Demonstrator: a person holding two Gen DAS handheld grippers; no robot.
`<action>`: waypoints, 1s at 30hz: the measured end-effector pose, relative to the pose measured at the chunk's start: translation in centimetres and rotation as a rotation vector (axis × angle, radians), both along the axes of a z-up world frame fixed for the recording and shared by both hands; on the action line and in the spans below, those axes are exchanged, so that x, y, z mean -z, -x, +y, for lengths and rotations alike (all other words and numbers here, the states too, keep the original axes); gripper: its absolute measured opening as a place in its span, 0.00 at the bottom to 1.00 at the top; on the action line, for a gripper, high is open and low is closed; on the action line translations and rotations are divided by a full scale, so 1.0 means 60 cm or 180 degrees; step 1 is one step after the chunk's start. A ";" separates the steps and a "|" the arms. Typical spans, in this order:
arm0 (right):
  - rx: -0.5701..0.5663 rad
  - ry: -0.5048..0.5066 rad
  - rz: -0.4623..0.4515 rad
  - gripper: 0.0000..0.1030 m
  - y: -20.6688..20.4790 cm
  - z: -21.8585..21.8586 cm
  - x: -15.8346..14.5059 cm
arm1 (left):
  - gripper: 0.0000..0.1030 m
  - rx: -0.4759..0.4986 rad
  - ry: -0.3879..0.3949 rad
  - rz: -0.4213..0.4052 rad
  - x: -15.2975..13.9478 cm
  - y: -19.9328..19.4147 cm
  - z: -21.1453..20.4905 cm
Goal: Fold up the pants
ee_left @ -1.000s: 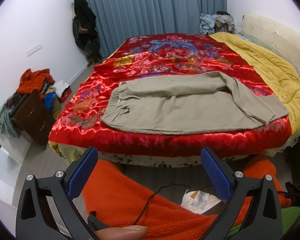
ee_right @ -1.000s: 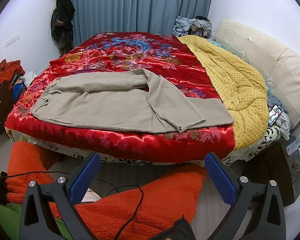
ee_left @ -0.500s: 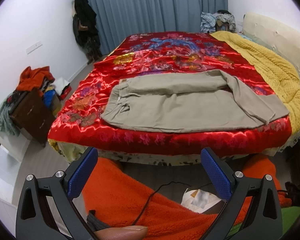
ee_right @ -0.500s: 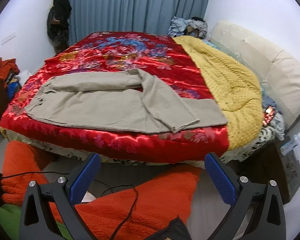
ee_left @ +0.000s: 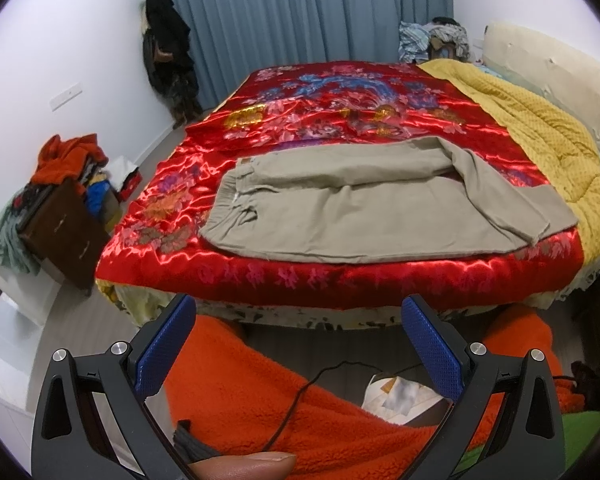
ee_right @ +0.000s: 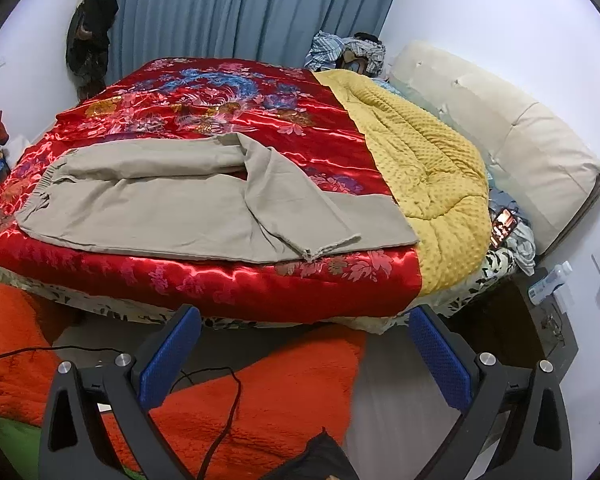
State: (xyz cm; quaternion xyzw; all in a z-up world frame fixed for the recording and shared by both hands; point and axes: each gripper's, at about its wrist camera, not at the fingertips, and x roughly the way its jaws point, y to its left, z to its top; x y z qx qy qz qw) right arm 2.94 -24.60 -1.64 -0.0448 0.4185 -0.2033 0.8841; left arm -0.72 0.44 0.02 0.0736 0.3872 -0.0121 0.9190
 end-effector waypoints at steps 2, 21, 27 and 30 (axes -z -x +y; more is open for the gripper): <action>-0.0001 -0.0002 0.0005 1.00 0.000 0.000 0.000 | 0.99 0.0002 -0.0007 0.0011 0.001 -0.003 0.000; -0.0113 -0.0029 -0.0001 1.00 -0.003 0.012 0.004 | 0.99 0.0017 -0.0035 0.0044 0.004 -0.005 -0.008; -0.0098 -0.0028 0.0006 1.00 -0.002 0.010 0.005 | 0.99 0.0019 -0.0040 0.0048 0.005 -0.006 -0.009; -0.0098 -0.0029 0.0008 1.00 -0.003 0.011 0.005 | 0.99 0.0017 -0.0040 0.0051 0.005 -0.006 -0.010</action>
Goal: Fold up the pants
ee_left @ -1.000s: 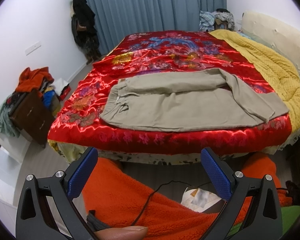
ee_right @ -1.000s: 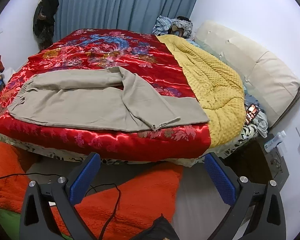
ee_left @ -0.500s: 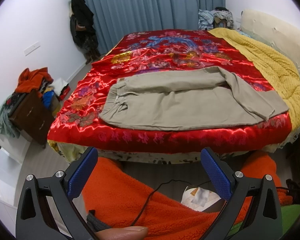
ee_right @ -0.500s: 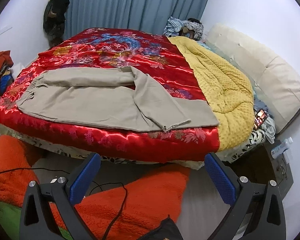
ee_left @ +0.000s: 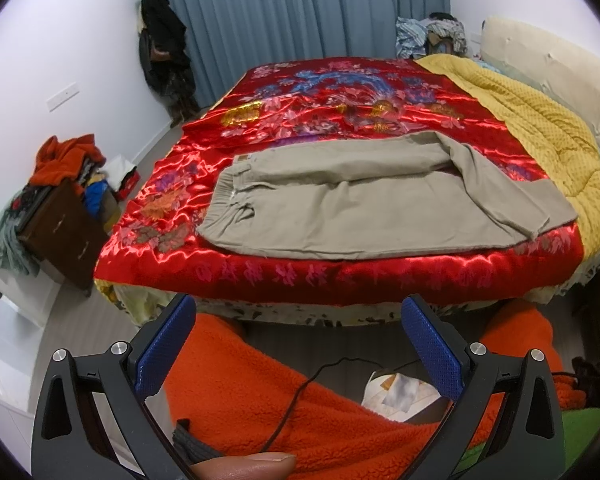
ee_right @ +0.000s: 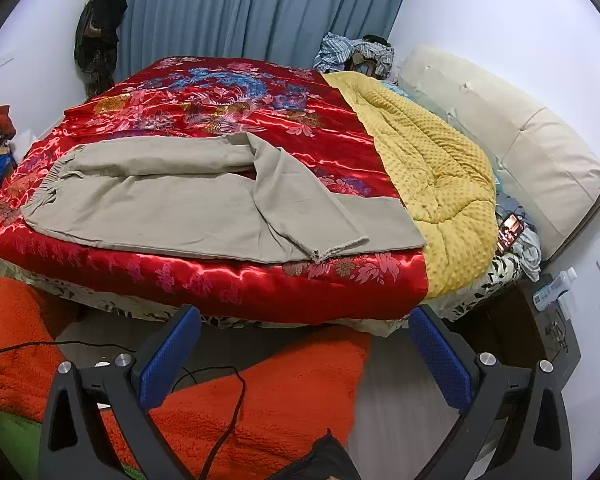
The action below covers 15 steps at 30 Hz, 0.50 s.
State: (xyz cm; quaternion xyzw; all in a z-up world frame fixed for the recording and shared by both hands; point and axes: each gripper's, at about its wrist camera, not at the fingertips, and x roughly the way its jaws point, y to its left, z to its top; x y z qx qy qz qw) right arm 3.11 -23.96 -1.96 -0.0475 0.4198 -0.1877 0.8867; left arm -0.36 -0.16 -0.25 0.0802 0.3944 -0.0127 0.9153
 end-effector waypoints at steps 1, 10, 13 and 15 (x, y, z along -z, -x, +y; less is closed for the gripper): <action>-0.0001 -0.0001 0.0001 1.00 0.000 0.000 0.000 | 0.99 0.0000 0.0000 0.0002 0.001 0.001 0.001; -0.0004 -0.0005 0.0001 1.00 0.000 0.000 0.000 | 0.99 0.0001 -0.0008 0.0001 -0.001 -0.002 -0.002; -0.0013 -0.0008 0.0003 1.00 0.000 0.000 0.001 | 0.99 0.0002 -0.0014 0.0001 -0.001 -0.001 -0.002; -0.0026 -0.0020 0.0004 1.00 0.000 0.002 0.002 | 0.99 0.0007 -0.0023 -0.0003 0.000 0.001 -0.001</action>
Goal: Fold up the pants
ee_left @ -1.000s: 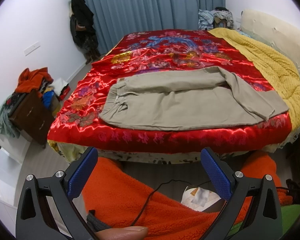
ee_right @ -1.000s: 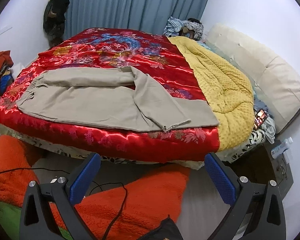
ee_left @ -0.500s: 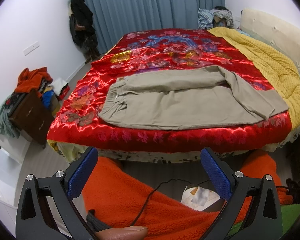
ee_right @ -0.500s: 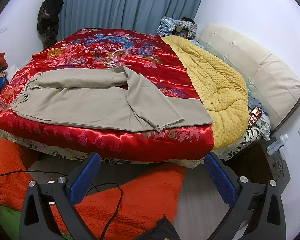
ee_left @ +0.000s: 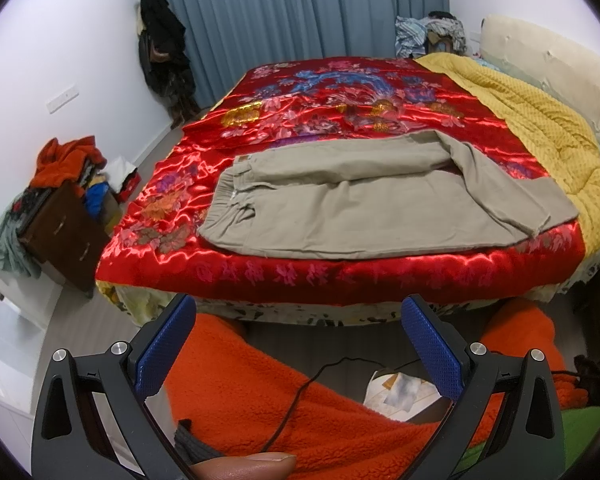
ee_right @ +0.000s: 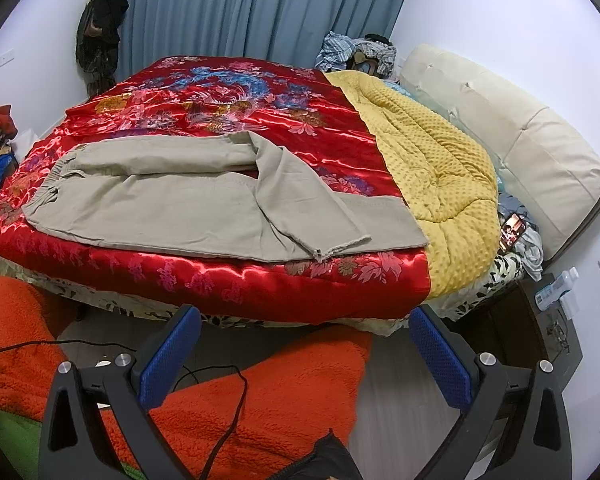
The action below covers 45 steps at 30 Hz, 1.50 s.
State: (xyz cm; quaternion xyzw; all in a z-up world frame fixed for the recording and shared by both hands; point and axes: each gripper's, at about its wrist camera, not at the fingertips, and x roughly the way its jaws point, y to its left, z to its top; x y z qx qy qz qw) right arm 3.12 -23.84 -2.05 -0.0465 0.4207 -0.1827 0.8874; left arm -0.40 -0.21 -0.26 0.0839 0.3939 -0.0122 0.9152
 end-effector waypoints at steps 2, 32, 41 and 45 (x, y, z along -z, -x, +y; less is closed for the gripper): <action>-0.0005 -0.0001 0.0006 1.00 -0.001 0.002 0.001 | 0.99 0.0000 0.0003 0.0005 -0.001 -0.002 -0.001; -0.0577 -0.0332 -0.1936 1.00 0.007 -0.081 -0.087 | 1.00 -0.0006 0.0148 -0.0488 -0.060 -0.117 0.002; -0.0613 -0.0513 -0.0228 0.93 -0.200 -0.178 0.180 | 1.00 0.0151 -0.0020 -0.0006 0.029 -0.166 -0.051; -0.0740 -0.0388 0.0087 0.81 -0.245 -0.191 0.241 | 1.00 0.0014 -0.0102 0.0277 0.083 -0.186 -0.048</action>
